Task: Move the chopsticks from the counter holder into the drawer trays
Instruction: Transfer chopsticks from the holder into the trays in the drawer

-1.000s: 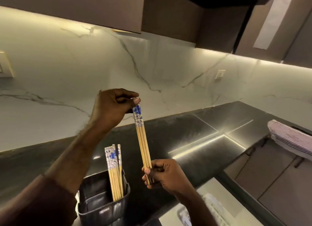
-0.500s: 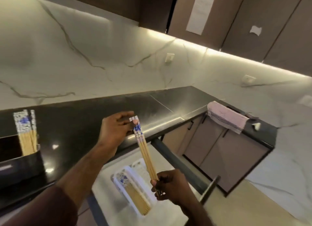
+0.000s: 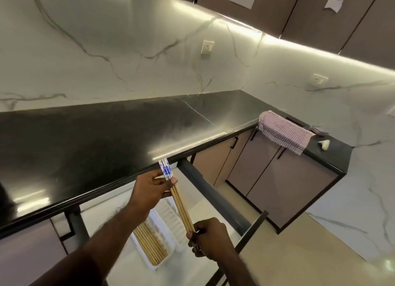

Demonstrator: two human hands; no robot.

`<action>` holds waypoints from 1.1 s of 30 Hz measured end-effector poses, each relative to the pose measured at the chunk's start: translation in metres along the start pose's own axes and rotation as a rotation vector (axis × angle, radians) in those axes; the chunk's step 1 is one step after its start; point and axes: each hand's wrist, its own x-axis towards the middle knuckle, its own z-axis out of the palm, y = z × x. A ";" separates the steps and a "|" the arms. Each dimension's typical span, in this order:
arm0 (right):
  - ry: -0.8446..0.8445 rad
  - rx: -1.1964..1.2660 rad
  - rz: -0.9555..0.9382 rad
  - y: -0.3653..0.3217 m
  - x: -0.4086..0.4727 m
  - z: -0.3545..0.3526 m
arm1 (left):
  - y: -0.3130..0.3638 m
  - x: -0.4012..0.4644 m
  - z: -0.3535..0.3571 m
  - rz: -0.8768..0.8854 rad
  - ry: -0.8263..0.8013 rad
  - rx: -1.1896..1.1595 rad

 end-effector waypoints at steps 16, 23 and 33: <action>-0.215 -0.334 0.129 0.049 0.177 0.055 | -0.164 0.116 -0.007 -0.206 0.161 0.603; -0.258 -0.386 0.186 0.059 0.216 0.073 | -0.209 0.117 -0.003 -0.121 0.077 0.909; -0.338 -0.624 0.161 0.092 0.229 0.082 | -0.221 0.106 0.013 -0.119 -0.220 1.495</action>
